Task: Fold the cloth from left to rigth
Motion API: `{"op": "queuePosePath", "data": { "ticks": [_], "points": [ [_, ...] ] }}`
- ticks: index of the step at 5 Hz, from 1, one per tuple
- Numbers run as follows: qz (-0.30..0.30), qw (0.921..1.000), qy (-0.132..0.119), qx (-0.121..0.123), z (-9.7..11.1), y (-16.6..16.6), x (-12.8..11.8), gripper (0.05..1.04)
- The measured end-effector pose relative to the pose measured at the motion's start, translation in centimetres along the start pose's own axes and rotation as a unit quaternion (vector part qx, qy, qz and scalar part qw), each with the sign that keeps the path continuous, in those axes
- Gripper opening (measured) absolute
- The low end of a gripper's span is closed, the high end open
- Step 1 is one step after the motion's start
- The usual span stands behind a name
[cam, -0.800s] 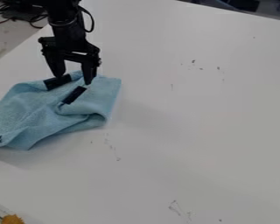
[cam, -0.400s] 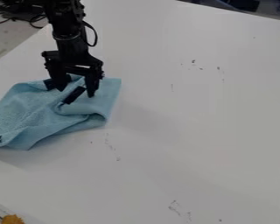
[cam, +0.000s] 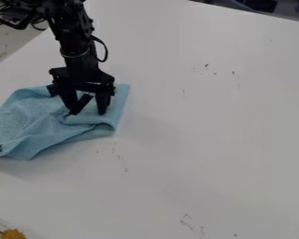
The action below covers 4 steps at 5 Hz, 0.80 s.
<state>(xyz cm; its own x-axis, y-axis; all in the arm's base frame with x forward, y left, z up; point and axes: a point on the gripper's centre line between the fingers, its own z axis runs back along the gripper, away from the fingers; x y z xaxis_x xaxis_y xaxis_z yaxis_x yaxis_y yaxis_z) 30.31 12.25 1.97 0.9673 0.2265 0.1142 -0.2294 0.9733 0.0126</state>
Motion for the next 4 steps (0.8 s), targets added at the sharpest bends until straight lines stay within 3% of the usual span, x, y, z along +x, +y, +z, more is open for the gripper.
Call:
{"op": "queuePosePath", "data": {
  "ticks": [4],
  "points": [
    [0.014, 0.9998, 0.003, -0.010, -0.94, 0.72, 0.25, 1.001]
  ]
}}
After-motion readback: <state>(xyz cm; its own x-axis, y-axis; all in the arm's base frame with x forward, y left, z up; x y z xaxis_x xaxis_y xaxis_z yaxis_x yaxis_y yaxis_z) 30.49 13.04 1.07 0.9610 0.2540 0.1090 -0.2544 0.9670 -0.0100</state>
